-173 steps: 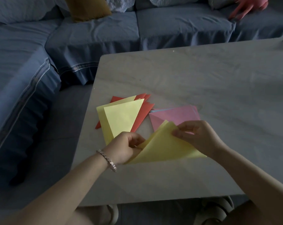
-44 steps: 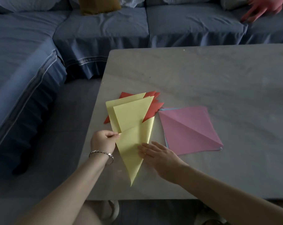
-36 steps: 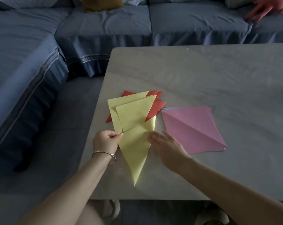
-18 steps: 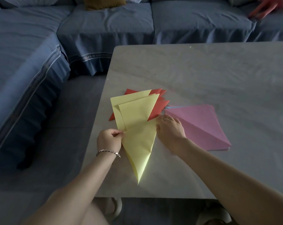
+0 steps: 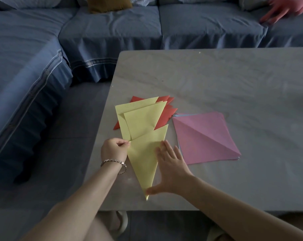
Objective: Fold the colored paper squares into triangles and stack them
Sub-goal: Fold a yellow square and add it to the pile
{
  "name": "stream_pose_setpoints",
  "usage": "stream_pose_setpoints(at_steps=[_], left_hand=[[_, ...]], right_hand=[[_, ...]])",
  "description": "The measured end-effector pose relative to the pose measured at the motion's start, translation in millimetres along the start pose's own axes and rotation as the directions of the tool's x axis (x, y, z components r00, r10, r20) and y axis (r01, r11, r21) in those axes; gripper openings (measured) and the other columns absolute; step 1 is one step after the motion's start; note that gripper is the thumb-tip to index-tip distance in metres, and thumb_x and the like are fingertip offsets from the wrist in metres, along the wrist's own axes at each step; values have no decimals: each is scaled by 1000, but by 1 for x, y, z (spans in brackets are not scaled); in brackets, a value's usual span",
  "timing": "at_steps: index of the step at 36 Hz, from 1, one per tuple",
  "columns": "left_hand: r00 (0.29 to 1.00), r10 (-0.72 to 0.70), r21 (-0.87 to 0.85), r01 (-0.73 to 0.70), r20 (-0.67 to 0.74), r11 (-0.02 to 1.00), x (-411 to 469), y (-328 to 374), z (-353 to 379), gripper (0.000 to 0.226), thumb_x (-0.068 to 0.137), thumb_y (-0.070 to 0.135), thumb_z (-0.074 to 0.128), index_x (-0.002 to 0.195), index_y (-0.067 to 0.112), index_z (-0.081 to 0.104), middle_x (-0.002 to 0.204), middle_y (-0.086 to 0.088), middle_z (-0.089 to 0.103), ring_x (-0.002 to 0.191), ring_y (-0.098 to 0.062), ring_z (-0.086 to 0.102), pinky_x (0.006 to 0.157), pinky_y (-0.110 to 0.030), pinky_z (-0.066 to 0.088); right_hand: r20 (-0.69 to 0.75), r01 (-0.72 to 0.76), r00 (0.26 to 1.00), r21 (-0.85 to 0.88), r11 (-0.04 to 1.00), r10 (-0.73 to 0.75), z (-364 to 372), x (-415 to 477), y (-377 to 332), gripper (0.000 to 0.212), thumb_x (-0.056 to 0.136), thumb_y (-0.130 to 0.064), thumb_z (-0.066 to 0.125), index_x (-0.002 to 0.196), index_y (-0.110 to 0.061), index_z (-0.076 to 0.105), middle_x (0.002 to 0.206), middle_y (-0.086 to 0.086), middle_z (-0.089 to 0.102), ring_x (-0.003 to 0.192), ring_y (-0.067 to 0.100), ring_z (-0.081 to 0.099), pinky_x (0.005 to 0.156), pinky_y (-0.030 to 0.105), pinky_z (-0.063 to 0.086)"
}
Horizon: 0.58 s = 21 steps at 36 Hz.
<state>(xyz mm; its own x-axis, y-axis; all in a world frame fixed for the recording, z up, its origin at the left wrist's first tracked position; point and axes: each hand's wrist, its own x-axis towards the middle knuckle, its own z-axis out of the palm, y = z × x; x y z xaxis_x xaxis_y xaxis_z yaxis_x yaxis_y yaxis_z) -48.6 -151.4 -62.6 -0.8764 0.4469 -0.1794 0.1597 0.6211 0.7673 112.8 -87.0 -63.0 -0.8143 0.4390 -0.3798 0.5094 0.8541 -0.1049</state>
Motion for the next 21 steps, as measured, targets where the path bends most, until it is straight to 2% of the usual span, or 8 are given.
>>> stream_pose_setpoints(at_steps=[4, 6, 8, 11, 14, 16, 18, 21], left_hand=[[1000, 15, 17, -14, -6, 1000, -1, 0, 1, 11, 80, 10, 67, 88, 5, 72, 90, -10, 71, 74, -17, 58, 70, -22, 40], [1000, 17, 18, -17, -4, 1000, -1, 1, 1, 12, 80, 10, 66, 89, 4, 72, 91, -12, 71, 75, -17, 58, 70, -22, 40], [1000, 24, 24, -24, -4, 999, -2, 2, 0, 12, 80, 9, 66, 89, 3, 71, 92, -12, 71, 76, -18, 59, 70, -22, 39], [995, 96, 46, -94, -31, 995, -3, 8, -3, 10, 82, 9, 63, 87, 4, 70, 91, -11, 70, 83, -21, 62, 70, -23, 40], [974, 219, 64, -215, -58, 974, 2, 24, -7, 11, 85, 12, 60, 88, 6, 69, 92, -8, 69, 83, -18, 59, 72, -24, 43], [957, 281, 78, -275, -78, 958, 10, 41, -10, 13, 87, 14, 59, 91, 6, 68, 94, -9, 68, 86, -20, 60, 73, -26, 45], [941, 321, 87, -313, -111, 946, 22, 59, -13, 15, 88, 15, 58, 92, 5, 67, 96, -10, 68, 88, -23, 61, 72, -26, 44], [920, 366, 106, -353, -141, 929, 42, 81, -18, 15, 88, 12, 56, 95, 4, 67, 99, -13, 68, 92, -25, 61, 73, -25, 43]], right_hand=[[21, 34, 999, -37, 999, -33, 5, -8, -13, 134, 61, -84, 49, 143, 4, -11, 152, 18, -19, 131, 31, -34, 110, 50, -14], [15, 48, 999, -16, 999, -48, 7, -10, -16, 132, 62, -82, 51, 143, 2, -10, 152, 19, -17, 133, 33, -32, 109, 49, -15], [-16, 78, 997, 50, 996, -77, 7, -11, -12, 129, 61, -79, 55, 146, -4, -6, 153, 16, -14, 138, 32, -25, 109, 48, -16], [-112, 134, 988, 226, 965, -110, 1, -12, 7, 116, 62, -73, 62, 148, -19, 7, 156, 3, -2, 142, 21, -12, 111, 38, -13], [-216, 140, 975, 397, 907, -56, -3, -16, 36, 92, 69, -61, 66, 144, -25, 26, 153, -5, 18, 142, 14, 5, 113, 30, 0], [-336, 138, 942, 437, 889, 19, -2, -18, 56, 67, 75, -44, 71, 133, -20, 47, 144, 3, 39, 138, 20, 26, 110, 30, 14], [-403, 105, 910, 451, 886, 97, 1, -19, 78, 47, 72, -24, 75, 116, -11, 63, 126, 13, 57, 125, 31, 46, 104, 33, 25], [-385, 27, 910, 431, 902, 156, -2, -24, 106, 43, 73, -21, 76, 113, -12, 64, 126, 11, 57, 124, 27, 47, 105, 33, 30]])
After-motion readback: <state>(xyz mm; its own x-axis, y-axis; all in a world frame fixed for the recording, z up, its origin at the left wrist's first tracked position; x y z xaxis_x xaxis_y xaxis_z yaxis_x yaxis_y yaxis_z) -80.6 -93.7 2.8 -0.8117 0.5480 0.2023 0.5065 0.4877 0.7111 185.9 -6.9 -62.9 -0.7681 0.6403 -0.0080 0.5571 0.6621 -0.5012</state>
